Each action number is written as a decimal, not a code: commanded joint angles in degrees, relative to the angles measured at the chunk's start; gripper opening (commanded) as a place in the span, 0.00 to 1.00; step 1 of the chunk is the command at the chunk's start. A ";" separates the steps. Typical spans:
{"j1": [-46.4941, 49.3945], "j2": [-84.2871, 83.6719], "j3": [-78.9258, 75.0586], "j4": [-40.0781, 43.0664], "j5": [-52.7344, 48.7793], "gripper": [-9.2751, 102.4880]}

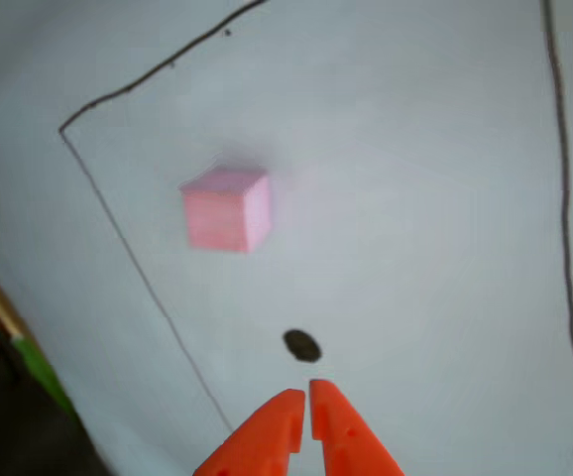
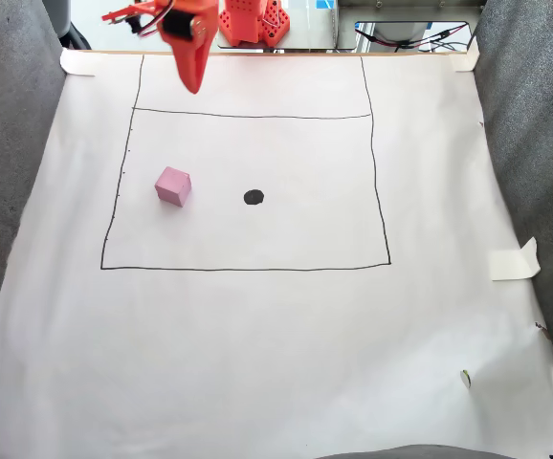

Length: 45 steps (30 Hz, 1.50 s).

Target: Grasp the colored block, Place it on the black dot, and then return the arm to the default position.

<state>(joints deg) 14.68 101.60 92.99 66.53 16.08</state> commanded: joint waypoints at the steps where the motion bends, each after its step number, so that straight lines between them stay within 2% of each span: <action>1: 1.41 -4.13 -11.34 3.43 0.44 0.08; 7: 1.41 -14.50 -24.26 10.11 0.88 0.08; 21: 0.09 -35.60 -43.95 16.26 1.85 0.08; 40: 1.76 -43.15 -46.05 5.36 0.44 0.08; 45: 2.37 -47.37 -51.06 5.98 0.00 0.08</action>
<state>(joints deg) 16.44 53.79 46.32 72.25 16.61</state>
